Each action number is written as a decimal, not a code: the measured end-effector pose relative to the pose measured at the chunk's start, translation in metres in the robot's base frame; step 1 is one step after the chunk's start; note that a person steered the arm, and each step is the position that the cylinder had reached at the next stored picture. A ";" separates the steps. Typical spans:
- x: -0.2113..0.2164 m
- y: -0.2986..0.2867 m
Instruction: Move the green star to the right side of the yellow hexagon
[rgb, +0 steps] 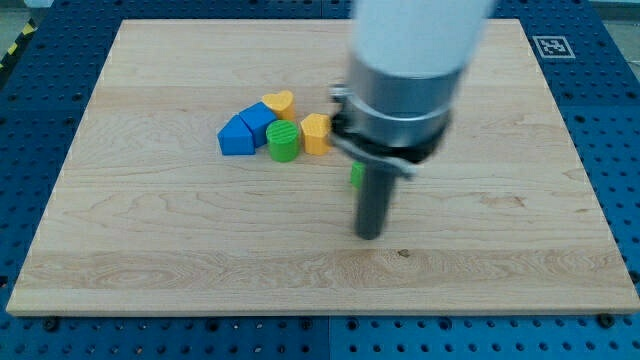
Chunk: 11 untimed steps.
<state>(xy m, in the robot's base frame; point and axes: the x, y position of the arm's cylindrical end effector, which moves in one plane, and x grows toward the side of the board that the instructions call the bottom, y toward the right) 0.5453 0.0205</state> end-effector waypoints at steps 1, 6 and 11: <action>-0.015 -0.011; -0.088 0.075; -0.140 0.074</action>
<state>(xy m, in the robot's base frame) 0.4056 0.0947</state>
